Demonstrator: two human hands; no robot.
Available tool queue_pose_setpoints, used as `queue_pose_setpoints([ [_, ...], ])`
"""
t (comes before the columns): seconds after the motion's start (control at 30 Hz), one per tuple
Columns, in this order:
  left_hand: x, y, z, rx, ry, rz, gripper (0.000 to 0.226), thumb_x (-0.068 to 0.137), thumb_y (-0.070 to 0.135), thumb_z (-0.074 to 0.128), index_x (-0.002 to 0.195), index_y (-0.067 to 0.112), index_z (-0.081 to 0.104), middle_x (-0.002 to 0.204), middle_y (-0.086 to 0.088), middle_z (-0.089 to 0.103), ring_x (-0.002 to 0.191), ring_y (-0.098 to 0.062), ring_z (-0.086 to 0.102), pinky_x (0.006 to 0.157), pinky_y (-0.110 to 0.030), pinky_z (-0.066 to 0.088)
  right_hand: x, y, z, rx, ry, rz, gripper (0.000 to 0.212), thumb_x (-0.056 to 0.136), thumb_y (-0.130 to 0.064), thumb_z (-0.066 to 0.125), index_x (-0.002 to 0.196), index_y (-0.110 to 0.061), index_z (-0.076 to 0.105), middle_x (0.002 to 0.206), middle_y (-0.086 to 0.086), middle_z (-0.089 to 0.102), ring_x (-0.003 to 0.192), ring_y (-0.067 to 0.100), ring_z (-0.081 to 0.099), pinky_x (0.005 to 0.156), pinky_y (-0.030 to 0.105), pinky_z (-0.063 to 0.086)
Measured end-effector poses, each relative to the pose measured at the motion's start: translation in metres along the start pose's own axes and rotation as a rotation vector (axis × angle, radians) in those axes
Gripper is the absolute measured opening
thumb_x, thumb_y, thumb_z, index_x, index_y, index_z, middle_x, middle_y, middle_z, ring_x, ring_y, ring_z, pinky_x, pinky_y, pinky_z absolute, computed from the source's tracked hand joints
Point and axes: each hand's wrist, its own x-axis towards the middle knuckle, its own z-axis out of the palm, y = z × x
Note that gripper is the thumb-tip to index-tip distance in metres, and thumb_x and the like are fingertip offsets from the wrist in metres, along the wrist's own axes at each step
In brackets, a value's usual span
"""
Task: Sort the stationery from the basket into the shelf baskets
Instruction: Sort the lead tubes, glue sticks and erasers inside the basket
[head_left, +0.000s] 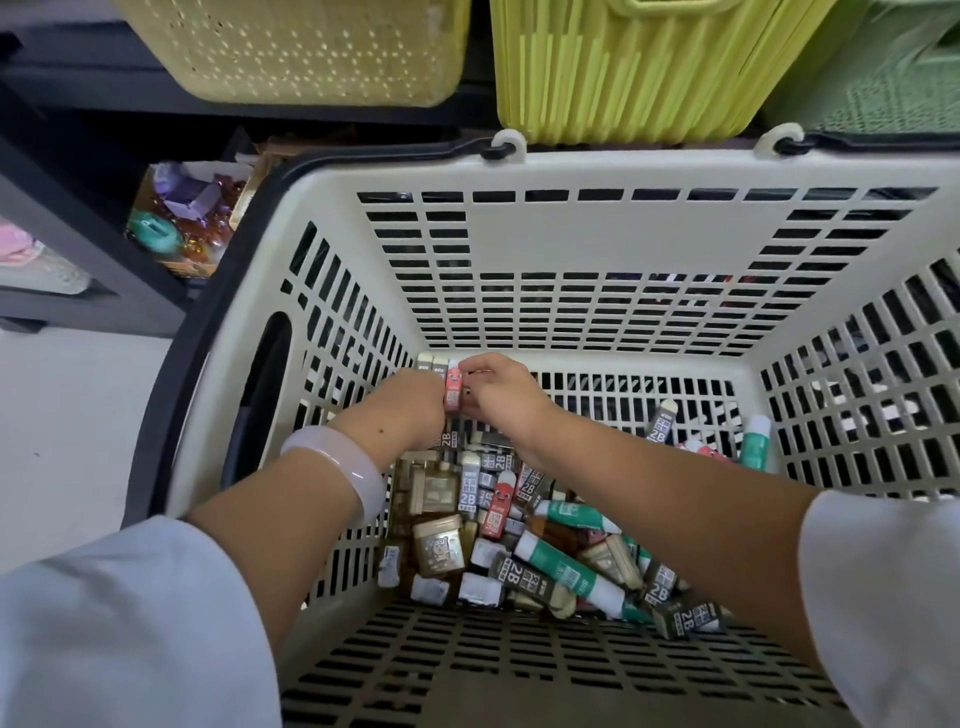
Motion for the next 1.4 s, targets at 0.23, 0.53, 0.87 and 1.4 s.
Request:
queue_pose_setpoints([
  [0.23, 0.002, -0.007, 0.018, 0.099, -0.097, 0.181, 0.044, 0.09, 0.003, 0.05, 0.133, 0.014, 0.045, 0.131, -0.009, 0.051, 0.115, -0.023, 0.053, 0.09, -0.028, 0.044, -0.005, 0.001, -0.043, -1.128, -0.147, -0.381, 0.023, 0.091, -0.015, 0.051, 0.112, -0.009, 0.059, 0.108, 0.008, 0.063, 0.096, 0.021, 0.06, 0.085, 0.033, 0.05],
  [0.53, 0.001, -0.004, 0.016, 0.14, 0.062, 0.107, 0.018, 0.089, 0.012, 0.055, 0.106, 0.009, 0.057, 0.086, -0.001, 0.053, 0.087, -0.018, 0.058, 0.077, -0.029, 0.051, -0.006, 0.01, -0.044, -1.022, -0.031, -0.338, 0.018, 0.091, -0.022, 0.056, 0.104, -0.011, 0.06, 0.091, 0.006, 0.066, 0.069, 0.015, 0.058, 0.061, 0.025, 0.049],
  [0.87, 0.004, -0.006, -0.003, -0.313, 0.113, -0.11, 0.021, 0.084, 0.021, 0.066, 0.094, 0.006, 0.055, 0.08, -0.009, 0.058, 0.075, -0.021, 0.063, 0.056, -0.027, 0.051, 0.018, 0.006, -0.005, -0.463, 0.193, -0.069, 0.008, 0.087, -0.003, 0.056, 0.091, -0.008, 0.06, 0.104, 0.017, 0.064, 0.092, 0.03, 0.065, 0.082, 0.04, 0.054],
  [1.4, 0.0, 0.0, 0.008, -0.364, 0.011, 0.124, 0.024, 0.088, 0.009, 0.059, 0.11, 0.004, 0.066, 0.118, -0.011, 0.063, 0.107, -0.022, 0.059, 0.096, -0.03, 0.045, 0.003, 0.006, -0.046, -0.324, 0.252, -0.126, 0.023, 0.085, -0.02, 0.064, 0.07, -0.016, 0.047, 0.078, 0.008, 0.062, 0.073, 0.017, 0.056, 0.062, 0.023, 0.042],
])
